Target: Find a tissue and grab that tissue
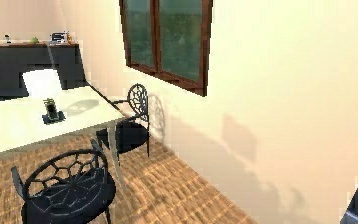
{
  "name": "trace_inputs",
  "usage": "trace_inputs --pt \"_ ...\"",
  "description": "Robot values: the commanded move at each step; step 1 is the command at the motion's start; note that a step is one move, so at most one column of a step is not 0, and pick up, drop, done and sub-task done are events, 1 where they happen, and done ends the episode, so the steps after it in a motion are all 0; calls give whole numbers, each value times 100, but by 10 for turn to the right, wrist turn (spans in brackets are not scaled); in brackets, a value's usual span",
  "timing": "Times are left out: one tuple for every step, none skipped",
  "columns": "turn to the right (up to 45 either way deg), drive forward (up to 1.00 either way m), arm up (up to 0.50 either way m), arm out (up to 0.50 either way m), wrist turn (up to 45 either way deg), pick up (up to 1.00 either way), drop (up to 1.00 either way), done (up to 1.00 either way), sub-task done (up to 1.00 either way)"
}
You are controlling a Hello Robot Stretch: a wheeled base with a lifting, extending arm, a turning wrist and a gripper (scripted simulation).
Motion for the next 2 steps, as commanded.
trace_inputs --pt "0 0 0 0 180 0 0 0 0" --pt "0 0 -30 0 0 0 0 0 0"
